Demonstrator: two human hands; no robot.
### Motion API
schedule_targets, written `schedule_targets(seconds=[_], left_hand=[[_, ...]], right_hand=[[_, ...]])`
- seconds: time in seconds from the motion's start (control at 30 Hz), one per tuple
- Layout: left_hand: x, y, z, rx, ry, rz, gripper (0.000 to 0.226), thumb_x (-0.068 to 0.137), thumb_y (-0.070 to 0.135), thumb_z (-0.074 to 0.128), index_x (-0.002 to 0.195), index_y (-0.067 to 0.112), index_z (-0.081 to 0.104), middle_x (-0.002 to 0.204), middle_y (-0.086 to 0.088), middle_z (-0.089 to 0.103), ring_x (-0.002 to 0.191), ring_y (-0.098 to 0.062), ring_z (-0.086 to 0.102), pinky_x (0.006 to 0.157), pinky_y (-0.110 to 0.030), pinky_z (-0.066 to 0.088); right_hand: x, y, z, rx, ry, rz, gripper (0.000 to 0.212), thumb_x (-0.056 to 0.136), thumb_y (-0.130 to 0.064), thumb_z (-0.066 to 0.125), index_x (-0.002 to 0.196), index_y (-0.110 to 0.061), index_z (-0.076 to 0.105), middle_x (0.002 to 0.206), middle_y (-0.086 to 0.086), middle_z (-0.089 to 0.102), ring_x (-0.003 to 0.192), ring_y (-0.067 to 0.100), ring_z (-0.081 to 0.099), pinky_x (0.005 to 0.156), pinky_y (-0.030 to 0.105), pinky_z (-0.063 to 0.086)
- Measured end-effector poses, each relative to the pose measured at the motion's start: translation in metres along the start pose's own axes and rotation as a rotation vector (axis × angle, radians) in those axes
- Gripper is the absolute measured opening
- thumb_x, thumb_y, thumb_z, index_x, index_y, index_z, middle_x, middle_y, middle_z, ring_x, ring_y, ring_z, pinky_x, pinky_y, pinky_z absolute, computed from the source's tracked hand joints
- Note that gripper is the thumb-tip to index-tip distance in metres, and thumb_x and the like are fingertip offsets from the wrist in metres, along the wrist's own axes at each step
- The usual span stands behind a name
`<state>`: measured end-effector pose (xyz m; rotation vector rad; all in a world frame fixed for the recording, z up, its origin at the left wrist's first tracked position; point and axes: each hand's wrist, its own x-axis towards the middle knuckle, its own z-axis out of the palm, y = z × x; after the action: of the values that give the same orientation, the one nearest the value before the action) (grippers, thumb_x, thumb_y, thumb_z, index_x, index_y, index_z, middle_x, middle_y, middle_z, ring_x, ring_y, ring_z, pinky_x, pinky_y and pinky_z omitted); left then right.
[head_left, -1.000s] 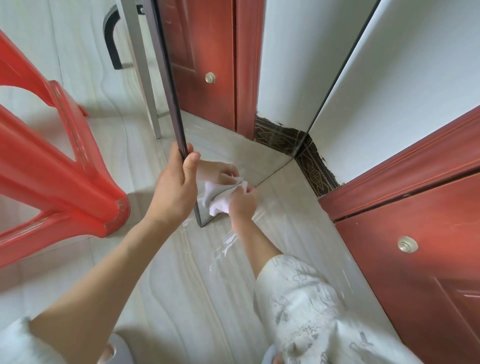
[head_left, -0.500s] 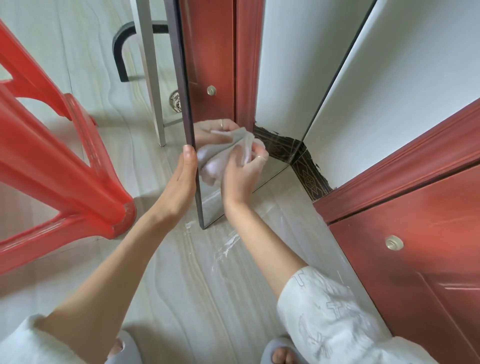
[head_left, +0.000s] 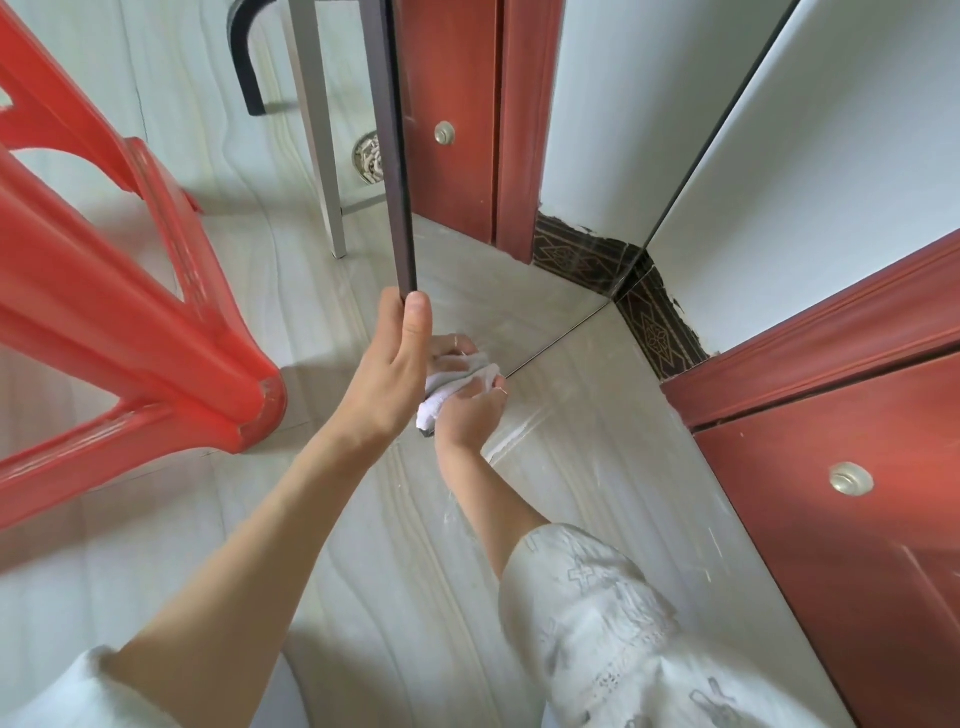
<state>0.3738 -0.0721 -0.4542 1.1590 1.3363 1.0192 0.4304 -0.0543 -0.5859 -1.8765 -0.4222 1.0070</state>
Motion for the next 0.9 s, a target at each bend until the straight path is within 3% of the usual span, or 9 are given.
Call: schedule_targets(seconds=[0.1,0.2,0.3,0.43,0.5,0.57,0.67,0.8,0.9], left_hand=[[0.002,-0.003,0.000,0.010,-0.009,0.012,0.029,0.101,0.028,0.018,0.074,0.017,0.024,0.069,0.002,0.028,0.050,0.017,0.047,0.055,0.001,0.037],[0.003,-0.004,-0.002,0.041,-0.025,0.012,0.029,0.100,0.030,0.018,0.075,0.017,0.024,0.070,0.003,0.026,0.051,0.018,0.047,0.055,0.000,0.037],[0.005,-0.007,-0.004,0.043,-0.025,0.005,0.027,0.100,0.029,0.018,0.082,0.011,0.026,0.062,0.004,0.038,0.053,0.017,0.050,0.055,0.001,0.038],[0.009,-0.014,-0.007,0.074,-0.035,0.032,0.029,0.100,0.037,0.020,0.076,0.020,0.027,0.060,0.016,0.055,0.059,0.013,0.053,0.065,-0.004,0.042],[0.015,-0.024,-0.010,0.061,-0.069,0.021,0.032,0.095,0.053,0.020,0.078,0.029,0.032,0.076,0.007,0.067,0.081,0.002,0.062,0.086,-0.021,0.046],[0.016,-0.029,-0.010,0.084,-0.086,0.011,0.040,0.089,0.063,0.021,0.082,0.026,0.036,0.087,-0.013,0.066,0.094,-0.012,0.064,0.090,-0.034,0.045],[0.015,-0.025,-0.009,0.093,-0.021,0.018,0.040,0.097,0.049,0.021,0.081,0.015,0.034,0.074,-0.008,0.053,0.072,0.004,0.056,0.080,-0.014,0.043],[0.013,-0.022,-0.008,0.067,-0.042,0.014,0.046,0.092,0.056,0.022,0.086,0.012,0.033,0.086,-0.031,0.055,0.083,-0.027,0.061,0.088,-0.038,0.048],[0.010,-0.016,-0.008,0.069,-0.018,-0.004,0.028,0.099,0.043,0.020,0.088,0.023,0.036,0.077,-0.009,0.058,0.066,0.009,0.058,0.070,-0.006,0.041]], right_hand=[[0.005,0.006,-0.002,-0.139,-0.063,0.116,0.045,0.090,-0.024,0.034,0.131,-0.007,0.041,0.130,0.017,0.047,0.118,0.033,0.048,0.100,0.039,0.042],[0.010,0.015,-0.008,-0.270,-0.099,0.166,0.040,0.095,-0.015,0.041,0.133,-0.002,0.038,0.132,0.017,0.047,0.119,0.033,0.048,0.096,0.036,0.041],[0.009,0.024,-0.011,-0.344,-0.113,0.106,0.037,0.095,-0.007,0.039,0.132,0.001,0.039,0.136,0.016,0.045,0.117,0.030,0.051,0.094,0.031,0.041],[0.007,0.030,-0.027,-0.171,-0.064,0.089,0.033,0.091,-0.004,0.045,0.124,-0.008,0.045,0.125,0.011,0.054,0.105,0.025,0.055,0.083,0.026,0.041],[0.004,0.026,-0.036,-0.042,-0.051,0.127,0.040,0.086,0.001,0.047,0.124,-0.008,0.045,0.121,0.011,0.055,0.096,0.019,0.052,0.081,0.025,0.039],[0.005,0.024,-0.040,0.007,-0.107,0.163,0.050,0.084,0.004,0.048,0.132,-0.009,0.040,0.121,0.007,0.052,0.101,0.018,0.050,0.090,0.027,0.040],[0.007,0.019,-0.036,-0.010,-0.199,0.283,0.055,0.082,0.004,0.050,0.134,-0.009,0.040,0.120,0.004,0.054,0.112,0.024,0.053,0.102,0.038,0.041],[0.005,0.023,-0.030,-0.102,-0.227,0.411,0.045,0.082,0.002,0.055,0.125,-0.003,0.047,0.105,0.007,0.056,0.100,0.026,0.057,0.096,0.038,0.047],[0.011,0.021,-0.024,-0.256,-0.225,0.293,0.041,0.087,0.003,0.048,0.127,-0.005,0.046,0.122,0.010,0.056,0.111,0.025,0.055,0.093,0.030,0.043]])
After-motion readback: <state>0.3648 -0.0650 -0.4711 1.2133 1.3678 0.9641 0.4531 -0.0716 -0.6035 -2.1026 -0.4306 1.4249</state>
